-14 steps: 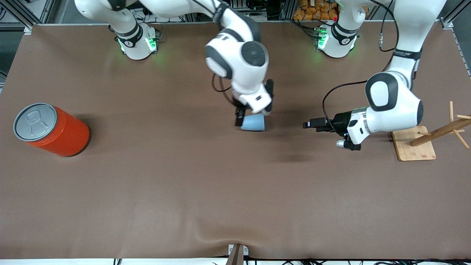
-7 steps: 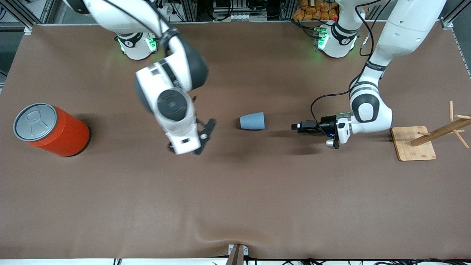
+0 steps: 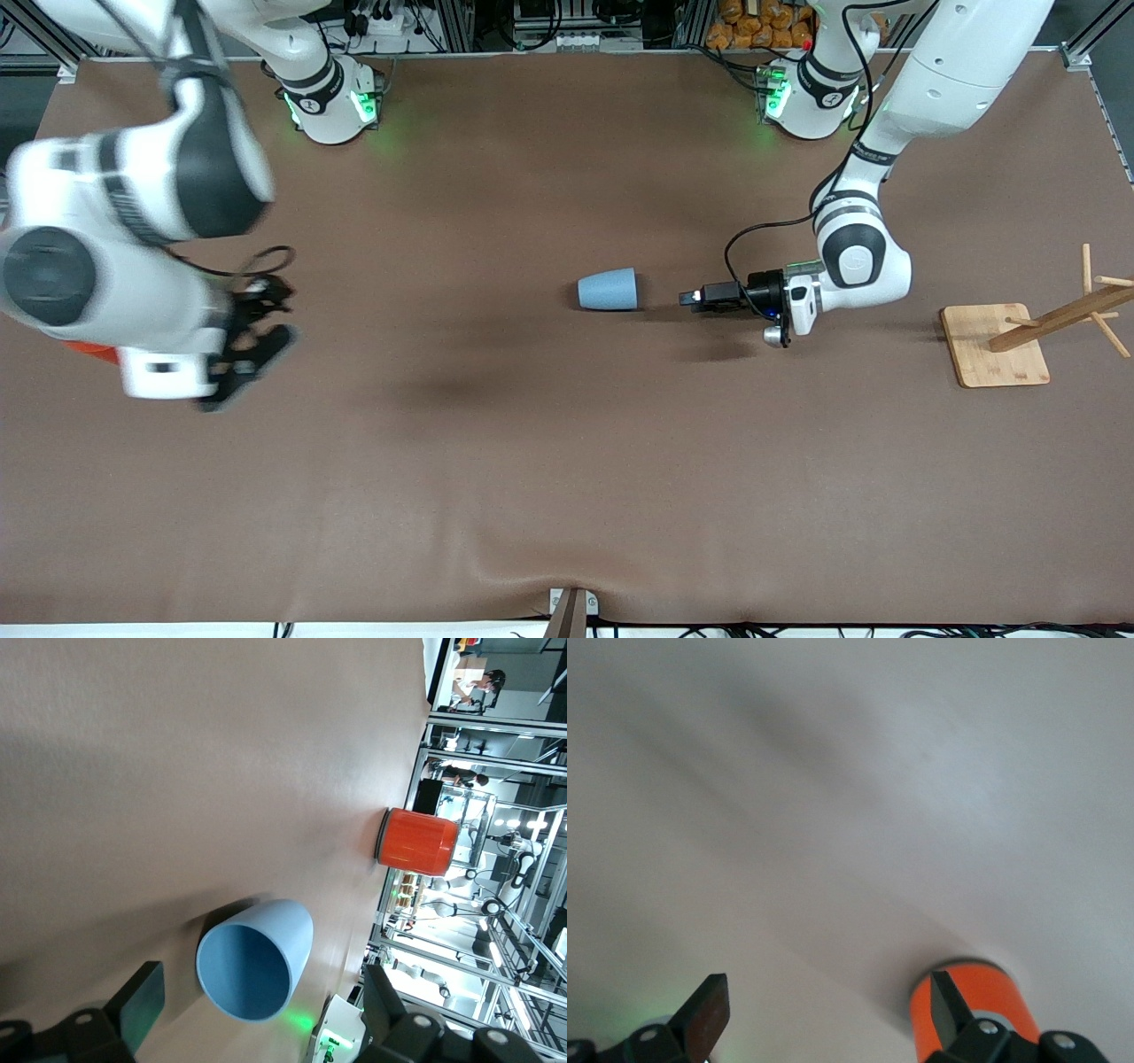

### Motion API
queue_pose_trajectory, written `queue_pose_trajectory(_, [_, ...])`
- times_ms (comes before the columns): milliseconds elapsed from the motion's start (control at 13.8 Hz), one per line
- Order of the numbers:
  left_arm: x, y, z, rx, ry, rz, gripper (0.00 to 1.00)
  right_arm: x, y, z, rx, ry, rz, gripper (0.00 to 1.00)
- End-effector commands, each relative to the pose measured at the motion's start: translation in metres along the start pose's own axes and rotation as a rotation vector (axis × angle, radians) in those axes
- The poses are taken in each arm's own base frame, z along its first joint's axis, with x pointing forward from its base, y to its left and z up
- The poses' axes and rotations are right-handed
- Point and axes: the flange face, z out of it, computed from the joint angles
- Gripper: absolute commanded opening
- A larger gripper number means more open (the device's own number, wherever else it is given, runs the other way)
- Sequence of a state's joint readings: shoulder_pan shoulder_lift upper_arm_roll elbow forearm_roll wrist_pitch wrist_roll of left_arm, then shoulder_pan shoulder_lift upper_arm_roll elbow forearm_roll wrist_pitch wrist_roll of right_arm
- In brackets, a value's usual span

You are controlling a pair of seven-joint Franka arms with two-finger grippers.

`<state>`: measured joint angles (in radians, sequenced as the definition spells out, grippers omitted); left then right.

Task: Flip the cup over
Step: 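Withdraw the right gripper while the left gripper reaches the cup's rim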

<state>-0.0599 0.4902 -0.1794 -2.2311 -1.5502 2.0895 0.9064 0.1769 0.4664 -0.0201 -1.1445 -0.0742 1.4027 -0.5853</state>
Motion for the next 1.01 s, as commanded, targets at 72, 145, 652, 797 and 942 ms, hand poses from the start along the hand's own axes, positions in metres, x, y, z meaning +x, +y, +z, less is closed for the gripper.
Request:
queue_pose_trajectory(72, [-0.017, 0.000, 0.013, -0.024, 0.035, -0.025, 0.91, -0.053, 0.018, -0.046, 0.014, 0.069, 0.199, 1.00])
queue_pose_trajectory(145, [-0.020, 0.000, 0.018, -0.022, 0.041, -0.033, 0.90, -0.073, 0.018, -0.060, 0.061, 0.093, 0.256, 1.00])
queue_pose_trajectory(652, [-0.041, 0.014, 0.062, -0.009, 0.093, -0.070, 0.81, -0.146, -0.010, -0.110, 0.156, 0.126, 0.851, 1.00])
queue_pose_trajectory(797, [-0.043, 0.016, 0.070, -0.009, 0.094, -0.074, 0.79, -0.153, -0.011, -0.105, 0.160, 0.113, 0.862, 1.00])
queue_pose_trajectory(942, [-0.044, 0.015, 0.071, -0.009, 0.093, -0.079, 0.75, -0.156, -0.023, -0.102, 0.166, 0.098, 0.853, 1.00])
